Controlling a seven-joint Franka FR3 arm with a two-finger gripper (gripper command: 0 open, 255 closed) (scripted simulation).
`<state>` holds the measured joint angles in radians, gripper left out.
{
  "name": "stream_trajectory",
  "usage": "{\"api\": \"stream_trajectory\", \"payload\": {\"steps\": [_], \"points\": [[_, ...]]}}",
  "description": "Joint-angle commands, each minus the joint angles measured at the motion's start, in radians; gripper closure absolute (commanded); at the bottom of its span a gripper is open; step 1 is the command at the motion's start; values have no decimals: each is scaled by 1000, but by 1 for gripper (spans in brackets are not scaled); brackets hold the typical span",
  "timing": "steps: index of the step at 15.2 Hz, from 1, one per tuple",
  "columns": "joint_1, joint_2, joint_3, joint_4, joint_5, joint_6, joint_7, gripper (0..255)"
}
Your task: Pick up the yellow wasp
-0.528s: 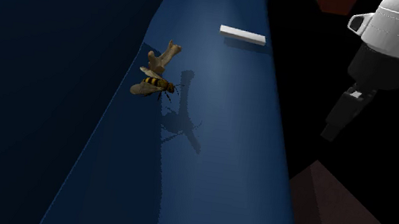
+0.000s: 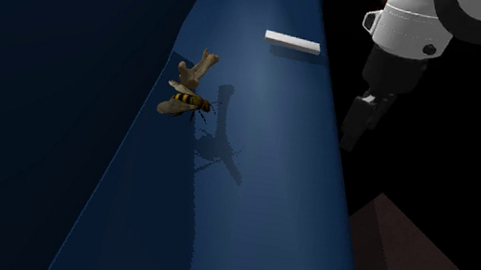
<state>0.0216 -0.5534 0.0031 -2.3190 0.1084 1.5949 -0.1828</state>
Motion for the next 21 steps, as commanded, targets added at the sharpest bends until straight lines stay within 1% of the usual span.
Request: {"api": "stream_trajectory", "payload": {"steps": [1, 6, 11, 16, 21], "points": [[12, 72, 10, 37, 5, 45, -10, 0], [39, 250, 38, 153, 13, 126, -28, 0], [62, 427, 66, 297, 9, 179, -40, 0], [87, 606, 92, 471, -6, 204, -46, 0], [117, 791, 116, 682, -33, 198, -48, 0]]}}
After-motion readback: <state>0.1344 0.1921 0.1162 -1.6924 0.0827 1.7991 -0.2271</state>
